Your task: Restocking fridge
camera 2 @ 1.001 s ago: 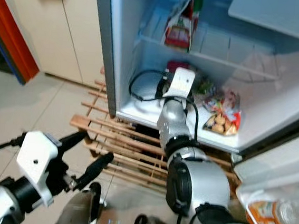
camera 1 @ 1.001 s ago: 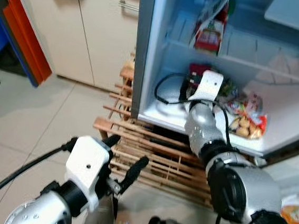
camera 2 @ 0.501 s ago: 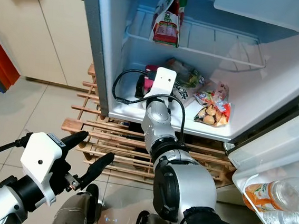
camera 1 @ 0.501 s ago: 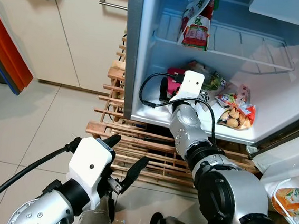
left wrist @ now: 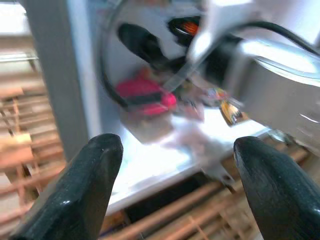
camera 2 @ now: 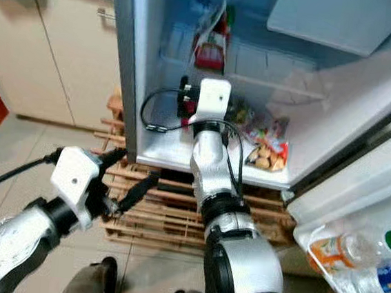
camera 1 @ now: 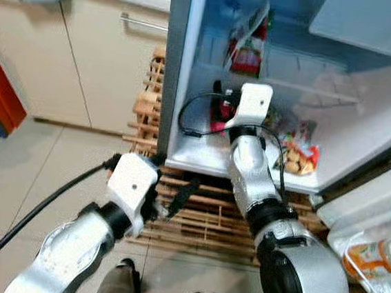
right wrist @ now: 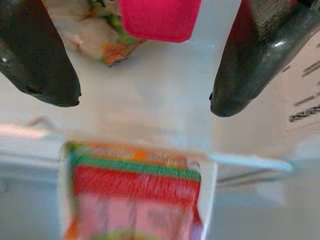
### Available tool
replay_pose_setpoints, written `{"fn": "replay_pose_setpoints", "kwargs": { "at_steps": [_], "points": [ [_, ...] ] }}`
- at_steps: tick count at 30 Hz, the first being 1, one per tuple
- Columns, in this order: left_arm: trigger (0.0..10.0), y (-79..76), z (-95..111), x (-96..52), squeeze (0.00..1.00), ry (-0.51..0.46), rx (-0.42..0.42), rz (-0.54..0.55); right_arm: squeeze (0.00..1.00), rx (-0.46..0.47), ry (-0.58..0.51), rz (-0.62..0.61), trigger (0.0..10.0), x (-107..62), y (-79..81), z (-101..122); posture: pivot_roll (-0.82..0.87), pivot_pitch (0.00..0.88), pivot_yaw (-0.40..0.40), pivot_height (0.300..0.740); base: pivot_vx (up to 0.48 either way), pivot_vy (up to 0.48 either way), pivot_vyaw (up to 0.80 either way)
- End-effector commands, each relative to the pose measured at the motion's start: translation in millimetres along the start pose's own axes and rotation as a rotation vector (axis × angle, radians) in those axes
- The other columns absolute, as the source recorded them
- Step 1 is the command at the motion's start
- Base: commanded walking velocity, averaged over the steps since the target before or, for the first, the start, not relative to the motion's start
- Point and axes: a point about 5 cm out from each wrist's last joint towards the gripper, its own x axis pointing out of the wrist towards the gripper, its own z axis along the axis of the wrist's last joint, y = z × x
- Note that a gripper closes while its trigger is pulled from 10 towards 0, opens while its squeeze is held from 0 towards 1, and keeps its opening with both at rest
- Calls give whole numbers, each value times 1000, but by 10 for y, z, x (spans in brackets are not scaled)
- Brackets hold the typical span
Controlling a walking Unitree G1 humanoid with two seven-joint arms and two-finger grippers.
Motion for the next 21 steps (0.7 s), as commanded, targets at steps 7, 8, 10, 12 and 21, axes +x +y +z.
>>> {"fn": "replay_pose_setpoints", "kwargs": {
  "at_steps": [7, 8, 10, 12, 21],
  "points": [
    [10000, 5, -24, 213, 0, -37, -22, -62, 0, -16, 77, -143, 10000, -256, -357, -155, 16, 0, -78, 740, 0, 0, 0],
    [10000, 5, -24, 213, 0, -37, -22, -62, 0, -16, 77, -143, 10000, -256, -357, -155, 16, 0, -78, 740, 0, 0, 0],
    [10000, 27, -61, 243, 0, -37, -22, -62, 0, 14, 149, -215, 10000, -299, -450, -260, 2, 0, -64, 740, 0, 0, 0],
    [10000, 63, -114, 253, 0, -19, -21, -40, 0, 15, 204, -263, 10000, -316, -502, -333, -4, 0, -56, 740, 0, 0, 0],
    [10000, 133, -193, 143, 0, 12, -8, 28, 0, -32, 259, -265, 10000, -306, -525, -364, 35, 0, -71, 740, 0, 0, 0]
  ]
}}
